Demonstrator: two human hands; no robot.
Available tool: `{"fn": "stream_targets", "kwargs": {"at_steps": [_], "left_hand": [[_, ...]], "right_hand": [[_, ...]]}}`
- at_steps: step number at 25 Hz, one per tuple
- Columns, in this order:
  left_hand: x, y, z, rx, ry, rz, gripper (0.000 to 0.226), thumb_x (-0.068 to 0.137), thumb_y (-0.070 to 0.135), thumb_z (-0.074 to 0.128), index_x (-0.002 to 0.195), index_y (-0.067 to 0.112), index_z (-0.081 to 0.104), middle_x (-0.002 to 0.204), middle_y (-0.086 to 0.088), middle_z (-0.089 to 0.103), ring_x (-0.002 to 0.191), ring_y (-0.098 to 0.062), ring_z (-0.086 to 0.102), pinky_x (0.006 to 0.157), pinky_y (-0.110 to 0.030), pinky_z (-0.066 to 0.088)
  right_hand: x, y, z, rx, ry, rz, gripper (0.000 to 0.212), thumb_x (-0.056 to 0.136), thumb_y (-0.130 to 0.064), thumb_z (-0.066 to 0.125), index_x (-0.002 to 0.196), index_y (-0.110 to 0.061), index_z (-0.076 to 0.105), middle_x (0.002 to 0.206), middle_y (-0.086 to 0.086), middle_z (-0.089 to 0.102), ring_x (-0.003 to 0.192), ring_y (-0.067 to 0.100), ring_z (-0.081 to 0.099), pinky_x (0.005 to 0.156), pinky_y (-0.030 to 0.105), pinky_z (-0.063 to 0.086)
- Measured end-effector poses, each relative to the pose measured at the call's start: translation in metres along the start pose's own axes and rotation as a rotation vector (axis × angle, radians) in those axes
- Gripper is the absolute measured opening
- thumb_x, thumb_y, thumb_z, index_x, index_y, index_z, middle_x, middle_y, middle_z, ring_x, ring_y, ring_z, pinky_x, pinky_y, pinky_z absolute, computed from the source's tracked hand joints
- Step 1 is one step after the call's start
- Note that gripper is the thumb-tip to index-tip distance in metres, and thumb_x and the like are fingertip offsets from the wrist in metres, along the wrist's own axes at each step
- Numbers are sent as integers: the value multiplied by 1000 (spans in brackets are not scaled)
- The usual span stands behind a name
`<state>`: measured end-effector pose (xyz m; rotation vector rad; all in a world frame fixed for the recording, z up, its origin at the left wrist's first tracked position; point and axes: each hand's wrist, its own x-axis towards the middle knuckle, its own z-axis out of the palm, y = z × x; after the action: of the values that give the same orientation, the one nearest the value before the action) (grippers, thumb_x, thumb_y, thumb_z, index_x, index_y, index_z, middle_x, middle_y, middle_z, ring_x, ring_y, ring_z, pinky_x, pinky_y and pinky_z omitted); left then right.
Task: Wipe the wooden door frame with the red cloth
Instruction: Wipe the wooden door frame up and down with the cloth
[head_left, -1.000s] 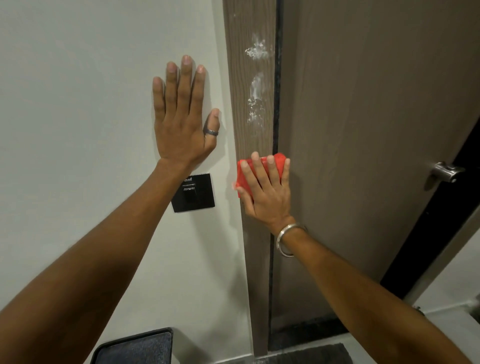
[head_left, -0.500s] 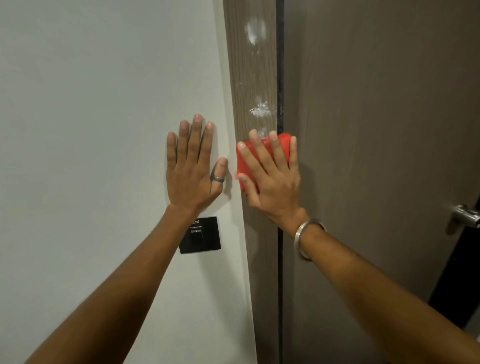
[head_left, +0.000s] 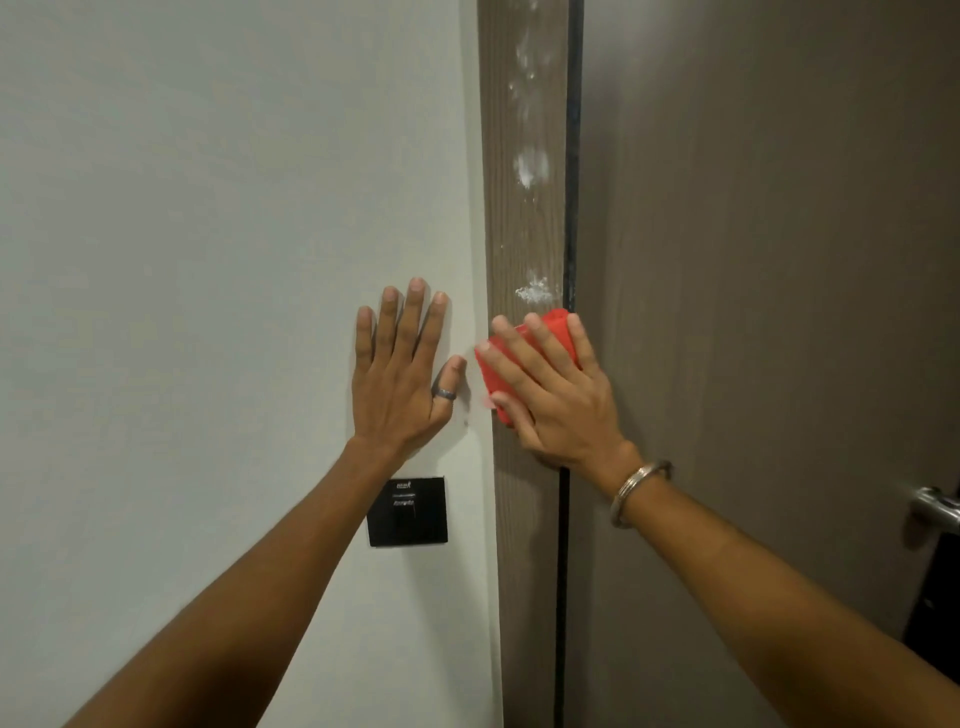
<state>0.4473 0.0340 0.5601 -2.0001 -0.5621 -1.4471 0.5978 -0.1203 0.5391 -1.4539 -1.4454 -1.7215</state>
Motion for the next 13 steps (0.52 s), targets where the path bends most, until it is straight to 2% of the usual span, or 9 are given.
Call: {"fn": "stream_targets", "kwargs": {"at_steps": [2,5,7,13], "left_hand": [[6,-3,0,-17,3,-2,74,107,54,33,167,19,8,174,-13,13,162,-28,-1,131,-50,0],[7,-2,-1,-30,19,19,72,108,52,30,167,19,5,174,-14,12,162,-29,1,131,-52,3],[21,-4,-4,-45,22,-16,73,107,53,30,167,19,6,174,-14,12,162,-32,5,131,-54,5],[58,0,-12,-67,51,-48,74,106,51,37,166,14,15,173,-17,17,160,-39,17,129,-59,13]], "right_hand": [[7,-1,-2,-11,14,100,61,106,-48,48,161,-27,33,170,2,29,160,28,20,131,57,7],[28,5,1,-8,19,110,61,107,-48,46,162,-27,32,171,2,27,161,27,17,131,56,5],[43,4,-2,-27,47,232,61,107,-48,46,162,-25,31,171,2,25,161,28,16,131,57,4],[88,23,-6,-50,59,227,59,108,-48,42,160,-22,38,168,6,35,158,33,29,129,60,11]]}}
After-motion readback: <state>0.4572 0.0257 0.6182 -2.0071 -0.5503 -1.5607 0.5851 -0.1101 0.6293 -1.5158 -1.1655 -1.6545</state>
